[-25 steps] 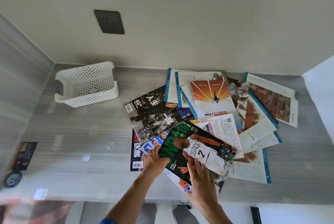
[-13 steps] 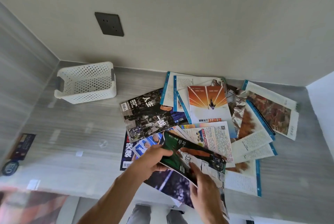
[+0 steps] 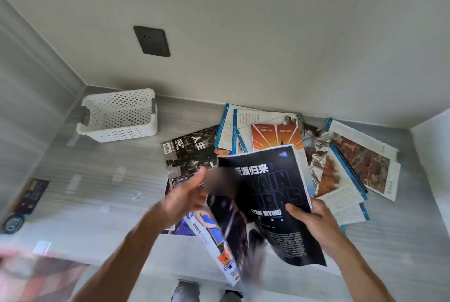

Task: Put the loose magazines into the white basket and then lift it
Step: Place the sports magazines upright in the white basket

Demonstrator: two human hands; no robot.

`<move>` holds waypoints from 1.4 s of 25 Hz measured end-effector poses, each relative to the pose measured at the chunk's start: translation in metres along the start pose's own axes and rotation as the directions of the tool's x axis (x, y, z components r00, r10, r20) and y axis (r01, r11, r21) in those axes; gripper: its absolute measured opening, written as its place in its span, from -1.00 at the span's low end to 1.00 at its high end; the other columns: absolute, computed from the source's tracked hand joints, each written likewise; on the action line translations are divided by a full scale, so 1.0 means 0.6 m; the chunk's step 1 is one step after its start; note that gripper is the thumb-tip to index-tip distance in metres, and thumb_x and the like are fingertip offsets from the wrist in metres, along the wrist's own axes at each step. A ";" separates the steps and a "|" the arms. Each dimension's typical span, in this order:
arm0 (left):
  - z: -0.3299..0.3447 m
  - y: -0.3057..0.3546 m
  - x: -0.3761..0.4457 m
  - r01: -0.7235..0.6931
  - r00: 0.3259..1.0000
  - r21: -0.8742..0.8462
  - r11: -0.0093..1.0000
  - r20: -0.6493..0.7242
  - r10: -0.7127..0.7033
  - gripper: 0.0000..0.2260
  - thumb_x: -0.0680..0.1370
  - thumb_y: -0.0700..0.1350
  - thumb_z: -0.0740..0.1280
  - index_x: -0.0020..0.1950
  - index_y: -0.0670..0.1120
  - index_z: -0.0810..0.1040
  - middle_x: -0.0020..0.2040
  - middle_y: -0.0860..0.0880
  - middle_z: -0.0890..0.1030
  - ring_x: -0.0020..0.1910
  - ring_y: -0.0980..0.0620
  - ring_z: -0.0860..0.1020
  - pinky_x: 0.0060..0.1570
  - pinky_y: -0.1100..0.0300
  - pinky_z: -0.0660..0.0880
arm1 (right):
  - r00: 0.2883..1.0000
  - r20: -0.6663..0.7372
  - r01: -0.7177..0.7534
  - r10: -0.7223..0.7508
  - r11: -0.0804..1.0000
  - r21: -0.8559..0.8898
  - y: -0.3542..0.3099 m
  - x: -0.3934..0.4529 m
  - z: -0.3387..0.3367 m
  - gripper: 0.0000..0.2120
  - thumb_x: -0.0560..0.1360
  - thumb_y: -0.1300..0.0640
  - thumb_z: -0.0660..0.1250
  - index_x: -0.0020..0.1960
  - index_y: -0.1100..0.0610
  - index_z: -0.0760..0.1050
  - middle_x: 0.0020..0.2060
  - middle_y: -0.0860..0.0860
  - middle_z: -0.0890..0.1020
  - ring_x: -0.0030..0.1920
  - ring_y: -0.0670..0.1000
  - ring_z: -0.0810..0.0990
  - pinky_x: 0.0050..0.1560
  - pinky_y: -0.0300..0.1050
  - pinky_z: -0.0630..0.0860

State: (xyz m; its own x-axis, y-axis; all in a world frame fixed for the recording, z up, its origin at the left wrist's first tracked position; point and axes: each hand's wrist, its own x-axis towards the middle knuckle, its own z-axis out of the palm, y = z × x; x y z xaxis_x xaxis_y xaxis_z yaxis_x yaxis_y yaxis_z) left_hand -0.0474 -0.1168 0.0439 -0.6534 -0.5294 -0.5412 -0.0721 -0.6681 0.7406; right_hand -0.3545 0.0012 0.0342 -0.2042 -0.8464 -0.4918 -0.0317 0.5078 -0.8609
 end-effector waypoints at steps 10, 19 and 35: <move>0.061 -0.091 0.060 0.020 0.944 -0.320 0.947 -0.307 -0.123 -0.49 0.35 -0.17 0.49 0.28 -0.17 0.50 0.09 -0.20 0.67 0.06 -0.19 0.63 0.19 -0.18 0.51 | 0.921 0.318 -0.364 0.226 0.789 0.494 0.027 -0.002 0.056 -0.56 0.24 0.13 0.56 0.08 0.27 0.64 -0.07 0.23 0.72 -0.10 0.19 0.72 -0.16 -0.04 0.64; 0.012 -0.050 0.013 -0.513 0.717 0.047 0.857 -0.525 0.458 -0.78 0.51 -0.33 0.33 0.14 -0.17 0.56 -0.02 -0.06 0.69 -0.04 0.02 0.63 0.00 0.18 0.58 | 0.997 -0.004 0.078 -0.078 0.995 0.065 -0.023 0.014 0.089 -0.85 0.55 0.08 0.31 0.07 -0.13 0.58 -0.06 -0.18 0.70 -0.02 -0.19 0.63 -0.02 -0.25 0.43; -0.204 0.036 -0.179 -0.124 0.267 0.595 0.794 -0.751 0.605 -0.70 0.38 -0.09 0.50 -0.20 0.37 0.64 -0.35 0.01 0.63 -0.45 0.18 0.55 -0.42 0.23 0.47 | 0.919 0.115 0.381 -0.376 0.780 -0.497 -0.146 0.097 0.343 -0.76 0.52 0.03 0.37 -0.31 0.06 0.54 -0.50 -0.04 0.51 -0.53 -0.13 0.40 -0.48 -0.25 0.30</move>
State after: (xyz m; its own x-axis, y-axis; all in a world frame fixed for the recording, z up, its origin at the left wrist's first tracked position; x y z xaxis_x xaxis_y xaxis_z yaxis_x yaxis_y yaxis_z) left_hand 0.1136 -0.1382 0.0693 0.3477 -0.9376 0.0044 -0.4246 -0.1533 0.8923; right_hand -0.1625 -0.1257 0.0542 -0.0631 -0.9877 -0.1434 -0.5886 0.1528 -0.7938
